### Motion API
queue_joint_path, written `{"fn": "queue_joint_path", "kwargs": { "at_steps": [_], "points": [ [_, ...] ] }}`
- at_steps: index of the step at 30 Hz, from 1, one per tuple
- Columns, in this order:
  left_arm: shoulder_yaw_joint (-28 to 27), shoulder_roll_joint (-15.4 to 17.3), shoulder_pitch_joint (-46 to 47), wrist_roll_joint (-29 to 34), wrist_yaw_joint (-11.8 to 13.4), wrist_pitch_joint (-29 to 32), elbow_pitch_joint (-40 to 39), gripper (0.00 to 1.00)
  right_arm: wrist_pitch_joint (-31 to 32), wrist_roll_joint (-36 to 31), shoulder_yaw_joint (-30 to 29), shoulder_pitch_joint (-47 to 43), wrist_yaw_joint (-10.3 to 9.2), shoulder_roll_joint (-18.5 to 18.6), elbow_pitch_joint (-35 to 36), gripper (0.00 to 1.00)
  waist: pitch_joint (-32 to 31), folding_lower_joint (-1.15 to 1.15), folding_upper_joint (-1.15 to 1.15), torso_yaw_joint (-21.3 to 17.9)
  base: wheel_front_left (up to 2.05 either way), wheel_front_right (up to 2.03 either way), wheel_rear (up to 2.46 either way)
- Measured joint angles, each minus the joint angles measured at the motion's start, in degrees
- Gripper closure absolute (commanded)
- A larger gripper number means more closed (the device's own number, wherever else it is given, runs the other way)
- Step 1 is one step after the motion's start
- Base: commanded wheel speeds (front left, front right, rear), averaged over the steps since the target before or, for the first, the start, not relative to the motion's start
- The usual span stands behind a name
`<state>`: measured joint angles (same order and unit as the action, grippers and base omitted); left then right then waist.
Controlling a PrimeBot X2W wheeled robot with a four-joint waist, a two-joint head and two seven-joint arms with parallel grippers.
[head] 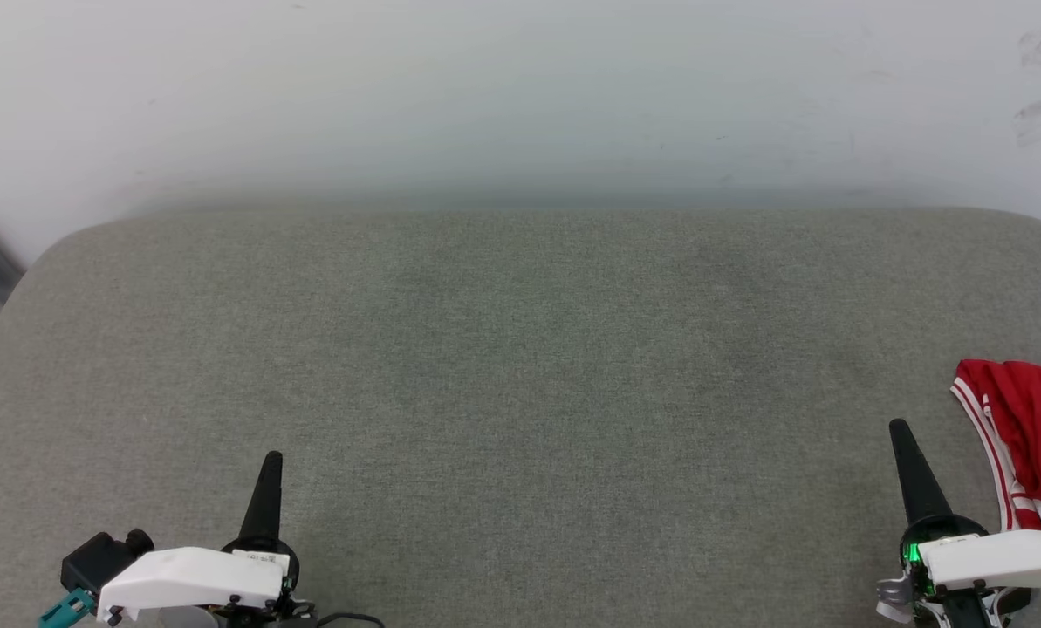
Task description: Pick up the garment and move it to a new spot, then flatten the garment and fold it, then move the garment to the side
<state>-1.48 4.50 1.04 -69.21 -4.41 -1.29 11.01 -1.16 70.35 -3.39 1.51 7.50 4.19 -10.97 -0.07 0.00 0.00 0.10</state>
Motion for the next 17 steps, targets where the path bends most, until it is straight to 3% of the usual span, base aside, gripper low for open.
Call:
{"fn": "queue_joint_path", "kwargs": {
  "at_steps": [17],
  "points": [
    [-1.1, 0.0, 1.7, -9.3, -1.2, 2.3, 1.1, 1.00, 2.3, 8.8, -0.5, 1.5, 0.00, 0.0, -1.1, 1.00, 0.1, 0.00, 0.00, 0.0, 0.00, 0.00, 0.00]
  ]
}}
